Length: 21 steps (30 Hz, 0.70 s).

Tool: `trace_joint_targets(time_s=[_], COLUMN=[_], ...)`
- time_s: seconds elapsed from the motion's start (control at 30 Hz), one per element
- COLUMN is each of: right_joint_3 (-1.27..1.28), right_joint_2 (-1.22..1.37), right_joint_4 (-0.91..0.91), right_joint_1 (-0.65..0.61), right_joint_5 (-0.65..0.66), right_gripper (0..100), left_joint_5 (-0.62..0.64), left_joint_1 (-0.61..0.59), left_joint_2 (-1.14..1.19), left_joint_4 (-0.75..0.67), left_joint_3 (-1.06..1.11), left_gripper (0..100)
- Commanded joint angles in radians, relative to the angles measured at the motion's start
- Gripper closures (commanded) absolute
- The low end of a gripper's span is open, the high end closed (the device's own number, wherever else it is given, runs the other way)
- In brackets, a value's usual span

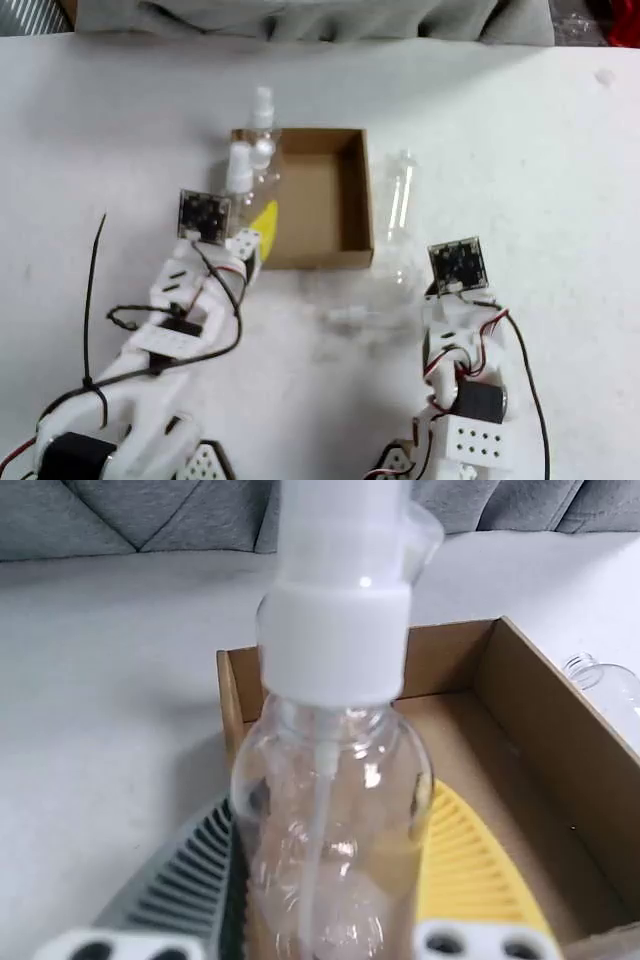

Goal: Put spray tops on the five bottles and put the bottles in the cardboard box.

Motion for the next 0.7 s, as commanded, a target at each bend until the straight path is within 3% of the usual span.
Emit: trace_joint_targets(time_s=[0.0, 0.27, 0.67], right_joint_3=[0.003, 0.003, 0.003], right_joint_2=[-0.007, -0.007, -0.007], right_joint_4=[-0.016, -0.016, -0.016], right_joint_1=[-0.007, -0.005, -0.005], right_joint_5=[0.009, 0.009, 0.009], right_gripper=[98.4, 98.4, 98.4], left_joint_5=[-0.017, -0.011, -0.011], left_joint_1=[0.007, 0.005, -0.001], left_joint_2=[0.002, 0.002, 0.002], left_joint_4=[-0.025, -0.025, -0.023], left_joint_3=[-0.006, 0.026, 0.026], left_gripper=[98, 83, 82])
